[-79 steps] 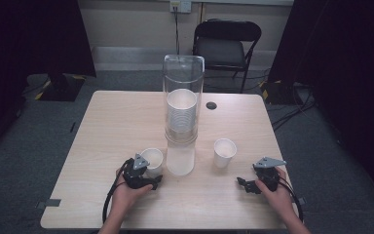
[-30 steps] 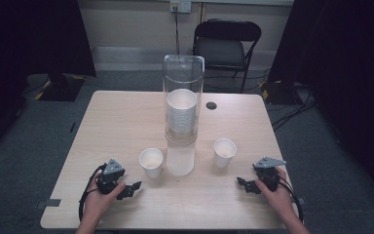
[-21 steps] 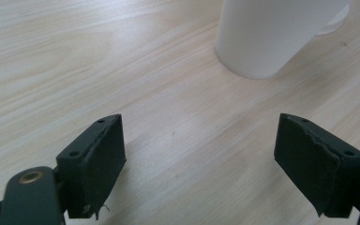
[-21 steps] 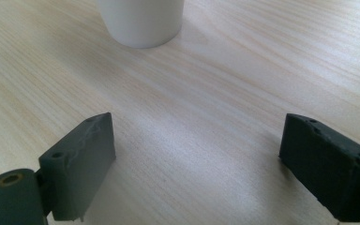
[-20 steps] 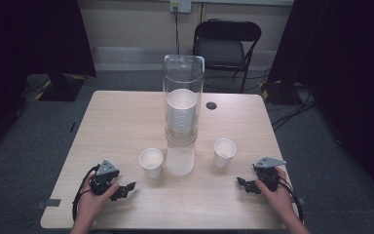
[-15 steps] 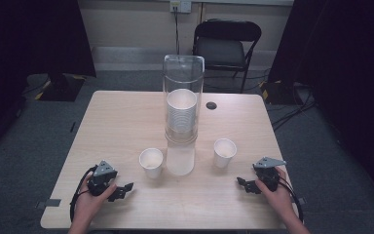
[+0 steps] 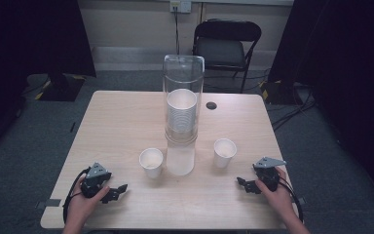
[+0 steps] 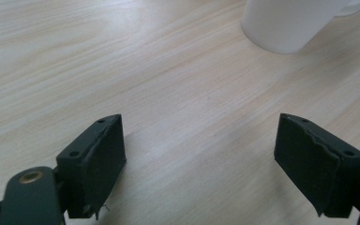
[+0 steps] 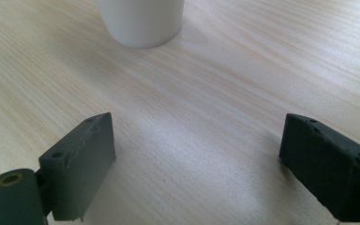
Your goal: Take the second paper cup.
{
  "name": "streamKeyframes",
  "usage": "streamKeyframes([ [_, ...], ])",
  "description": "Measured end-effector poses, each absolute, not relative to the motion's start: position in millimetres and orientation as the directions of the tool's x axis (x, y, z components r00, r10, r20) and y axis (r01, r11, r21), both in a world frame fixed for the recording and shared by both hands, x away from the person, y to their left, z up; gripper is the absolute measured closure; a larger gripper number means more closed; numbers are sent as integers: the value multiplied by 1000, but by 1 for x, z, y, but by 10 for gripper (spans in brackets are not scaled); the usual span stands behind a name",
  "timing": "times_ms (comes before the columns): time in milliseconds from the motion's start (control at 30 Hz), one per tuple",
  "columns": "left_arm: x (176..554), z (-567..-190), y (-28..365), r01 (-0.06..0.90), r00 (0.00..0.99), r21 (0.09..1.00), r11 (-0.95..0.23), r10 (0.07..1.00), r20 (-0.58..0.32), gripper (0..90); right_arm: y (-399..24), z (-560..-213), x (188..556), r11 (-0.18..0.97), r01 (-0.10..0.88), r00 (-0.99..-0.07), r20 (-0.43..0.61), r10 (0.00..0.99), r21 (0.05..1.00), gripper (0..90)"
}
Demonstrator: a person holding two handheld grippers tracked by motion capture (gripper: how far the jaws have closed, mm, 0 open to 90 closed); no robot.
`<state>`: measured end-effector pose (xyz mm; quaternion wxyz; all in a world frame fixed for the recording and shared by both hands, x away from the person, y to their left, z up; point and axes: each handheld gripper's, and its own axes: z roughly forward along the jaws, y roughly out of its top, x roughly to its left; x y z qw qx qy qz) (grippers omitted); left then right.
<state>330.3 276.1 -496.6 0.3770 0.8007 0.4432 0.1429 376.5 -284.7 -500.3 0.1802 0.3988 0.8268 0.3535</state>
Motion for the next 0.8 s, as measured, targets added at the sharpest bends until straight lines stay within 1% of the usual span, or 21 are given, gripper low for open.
streamKeyframes([
  [367,326,-498,286,595,556,730,-338,828,-70,164,-285,-500,377,432,532,-617,-16,787,728,101],
  [433,324,-501,287,564,572,743,-360,820,-36,157,-285,-500,377,432,532,-617,-16,787,728,101],
  [467,324,-501,287,564,572,743,-360,820,-36,155,-285,-500,377,432,532,-617,-16,787,728,100],
  [533,324,-502,286,544,591,739,-398,807,-1,152,-285,-500,377,432,532,-617,-16,787,728,100],
  [800,324,-502,287,545,598,736,-402,802,-5,143,-285,-500,376,432,532,-617,-17,787,728,101],
])
